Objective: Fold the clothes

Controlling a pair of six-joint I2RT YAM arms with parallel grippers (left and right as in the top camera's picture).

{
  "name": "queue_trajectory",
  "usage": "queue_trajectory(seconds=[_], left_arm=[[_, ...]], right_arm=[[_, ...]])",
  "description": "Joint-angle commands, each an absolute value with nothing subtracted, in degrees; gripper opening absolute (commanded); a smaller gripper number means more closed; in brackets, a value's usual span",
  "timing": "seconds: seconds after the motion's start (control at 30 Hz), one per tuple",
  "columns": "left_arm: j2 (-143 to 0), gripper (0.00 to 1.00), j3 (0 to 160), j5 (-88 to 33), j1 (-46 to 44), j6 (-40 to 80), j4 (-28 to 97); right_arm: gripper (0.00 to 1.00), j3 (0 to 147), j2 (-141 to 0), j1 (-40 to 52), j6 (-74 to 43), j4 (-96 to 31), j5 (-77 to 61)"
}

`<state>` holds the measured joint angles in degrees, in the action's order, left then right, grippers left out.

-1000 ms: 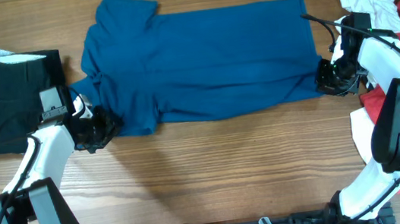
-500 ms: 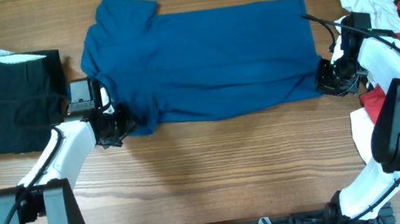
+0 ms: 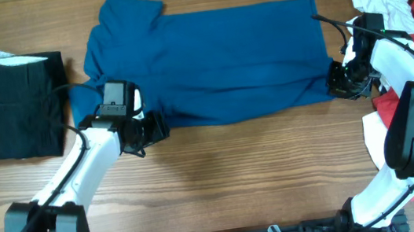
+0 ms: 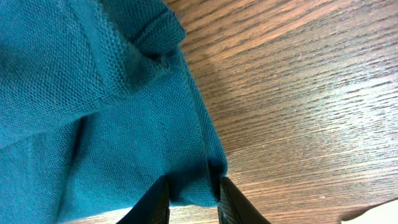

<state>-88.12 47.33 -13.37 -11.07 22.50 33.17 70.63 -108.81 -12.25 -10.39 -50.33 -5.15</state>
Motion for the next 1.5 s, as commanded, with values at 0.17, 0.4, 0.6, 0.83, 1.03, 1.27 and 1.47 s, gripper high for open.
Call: queue_trajectory(seconds=[0.17,0.4,0.6,0.83,1.03,1.27,1.47], left_arm=[[-92.2,0.59,47.97,-8.25,-11.53,21.17,29.89],[-93.03,0.57,47.97,-9.54,-11.53,21.06,27.33],[-93.03,0.42,47.97,-10.02,-11.53,20.95,26.13],[-92.6,0.04,48.38,-15.9,-11.51,21.21,24.21],[-88.01,0.04,55.92,-21.45,-11.51,21.23,20.47],[-88.01,0.04,56.38,-21.41,-11.51,25.17,9.96],[-90.26,0.04,56.36,-21.43,-11.51,25.96,8.64]], right_arm=[[0.25,70.08,-109.62,-12.05,-10.52,-50.46,-6.09],[0.25,70.08,-109.62,-12.05,-10.52,-50.43,-6.09],[0.25,70.08,-109.62,-12.05,-10.5,-50.41,-6.09],[0.25,70.08,-109.62,-12.05,-10.52,-50.39,-6.07],[0.25,70.08,-109.62,-12.05,-10.5,-50.39,-6.07],[0.25,70.08,-109.62,-12.05,-10.5,-50.37,-6.07],[0.25,70.08,-109.62,-12.05,-10.52,-50.35,-6.07]])
